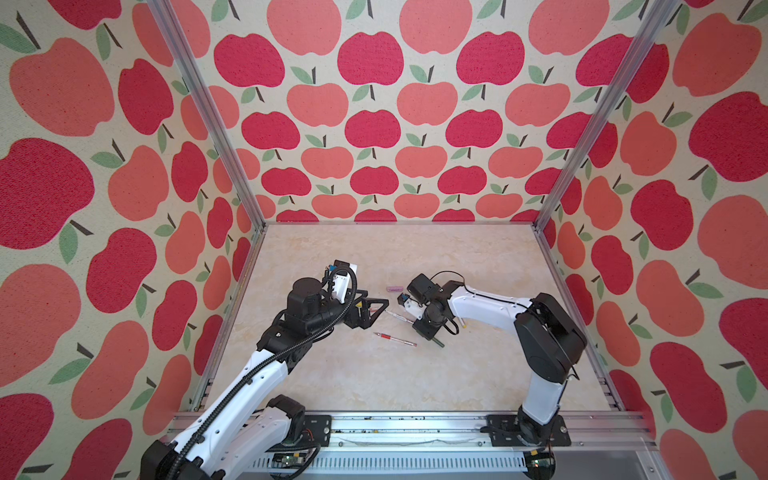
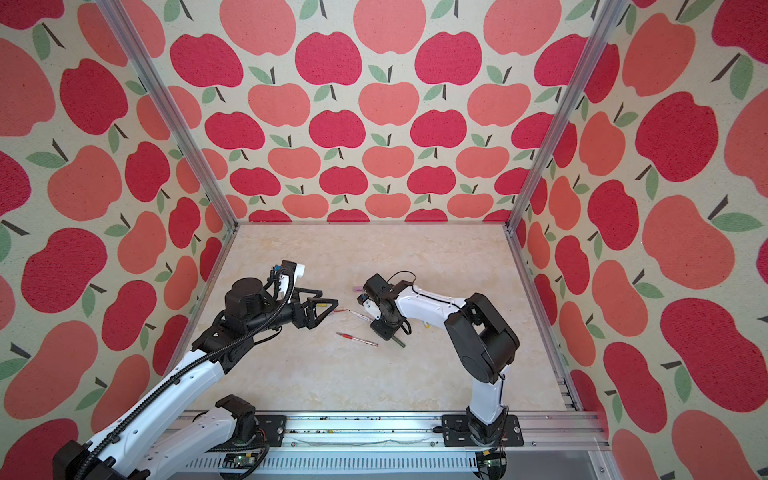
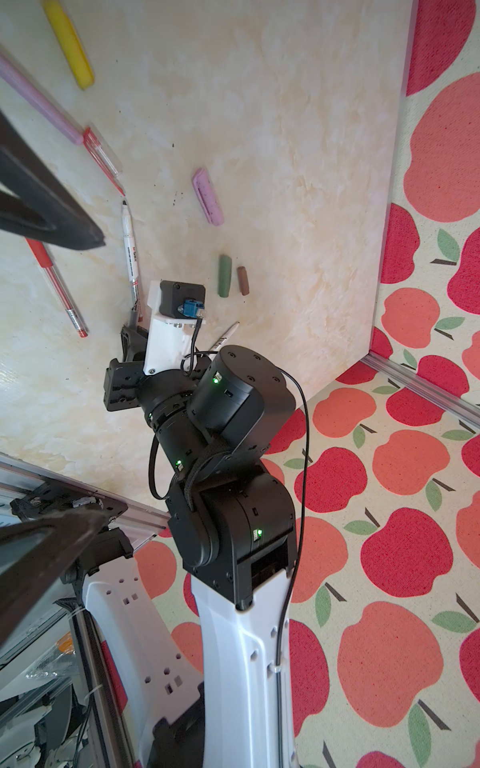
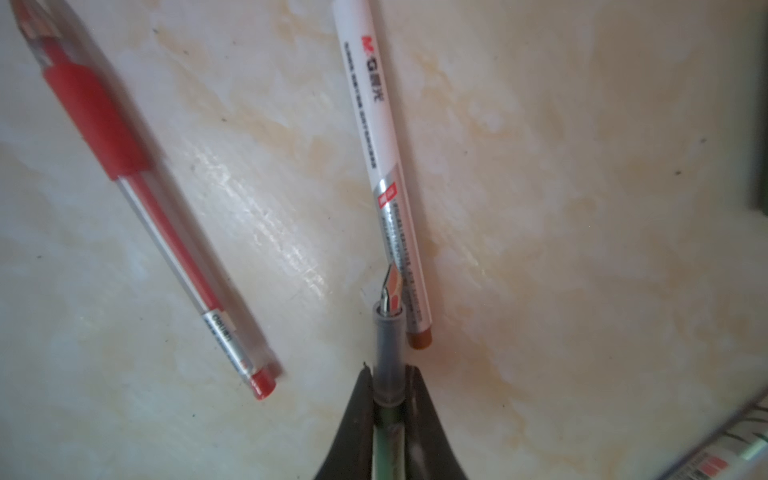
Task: Insert the pens into the pen caps
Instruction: 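Close right gripper on the green pen barrel and lift it, then raise the pen upright toward left gripper while left gripper approaches it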
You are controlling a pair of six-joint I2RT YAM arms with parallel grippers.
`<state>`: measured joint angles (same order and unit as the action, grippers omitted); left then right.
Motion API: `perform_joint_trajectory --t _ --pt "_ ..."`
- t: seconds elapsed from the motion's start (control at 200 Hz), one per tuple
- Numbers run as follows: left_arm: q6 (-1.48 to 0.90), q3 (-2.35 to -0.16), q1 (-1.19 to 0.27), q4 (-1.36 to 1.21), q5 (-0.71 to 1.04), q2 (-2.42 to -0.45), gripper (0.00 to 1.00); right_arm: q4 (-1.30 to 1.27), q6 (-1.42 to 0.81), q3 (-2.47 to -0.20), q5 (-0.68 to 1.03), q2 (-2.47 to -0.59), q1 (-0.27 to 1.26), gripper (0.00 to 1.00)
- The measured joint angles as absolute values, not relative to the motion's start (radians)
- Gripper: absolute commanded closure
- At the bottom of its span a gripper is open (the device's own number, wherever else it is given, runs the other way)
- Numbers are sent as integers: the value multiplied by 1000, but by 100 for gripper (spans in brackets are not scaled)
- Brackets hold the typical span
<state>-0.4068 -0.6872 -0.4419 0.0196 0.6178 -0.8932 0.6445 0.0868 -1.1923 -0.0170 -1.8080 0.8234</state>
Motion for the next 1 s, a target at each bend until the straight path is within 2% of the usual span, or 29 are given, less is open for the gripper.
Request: perform_joint_trajectory --t 0.31,0.535,0.74,1.001 --pt "-414 -685 -442 -13 624 -887 1 599 2 -1192 86 -1637 748 89" --pt "-453 -664 -442 -84 706 -907 1 494 -133 -1167 220 -1480 660 88" --pt "-556 -617 -445 -270 820 -993 3 344 -304 -1134 337 -1330 595 87" --pt "-647 -585 -491 -515 873 -1082 4 183 -505 -1131 474 -1295 583 87"
